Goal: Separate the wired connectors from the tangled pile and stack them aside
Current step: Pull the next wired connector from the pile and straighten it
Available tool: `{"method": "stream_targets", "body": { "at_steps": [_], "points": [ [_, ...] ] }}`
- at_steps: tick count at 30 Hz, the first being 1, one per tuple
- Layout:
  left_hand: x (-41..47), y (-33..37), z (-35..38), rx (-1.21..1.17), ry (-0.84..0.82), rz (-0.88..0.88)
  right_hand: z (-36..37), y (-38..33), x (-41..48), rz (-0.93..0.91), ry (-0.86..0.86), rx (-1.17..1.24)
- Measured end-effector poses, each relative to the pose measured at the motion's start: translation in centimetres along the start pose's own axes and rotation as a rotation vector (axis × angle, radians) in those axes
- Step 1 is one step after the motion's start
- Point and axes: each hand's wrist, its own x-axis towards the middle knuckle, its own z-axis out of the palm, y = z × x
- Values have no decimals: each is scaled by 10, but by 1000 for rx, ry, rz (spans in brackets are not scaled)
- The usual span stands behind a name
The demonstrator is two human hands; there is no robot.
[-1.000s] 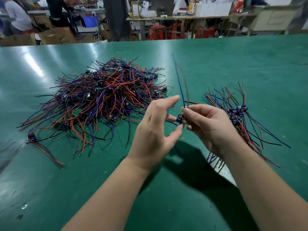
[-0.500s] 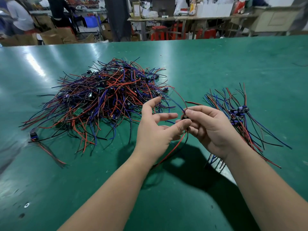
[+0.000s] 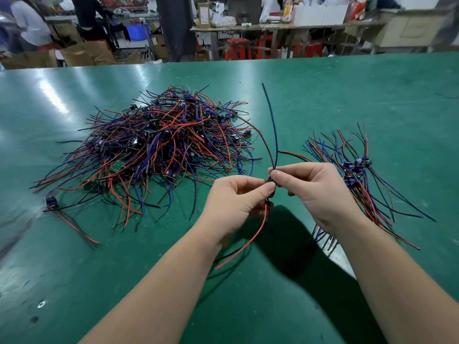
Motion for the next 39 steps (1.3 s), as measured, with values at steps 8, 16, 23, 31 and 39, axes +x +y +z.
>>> {"method": "stream_targets", "body": {
  "at_steps": [8,16,23,31,39],
  "points": [
    [-4,1,0,128,-112,-6,-11,0,3,76,-122,-58],
    [-9,-1,11,112,-144,-3,-20,-2,7,189,-16,87],
    [-14,1,14,116,-279,-26,-47,-15,16,251,303,404],
    [-18,-2,12,412,-431,0,-72,-7,26,293,438,596],
    [-13,10,12,-175,-301,-84,-60,-5,24,374,409,453]
  ]
}}
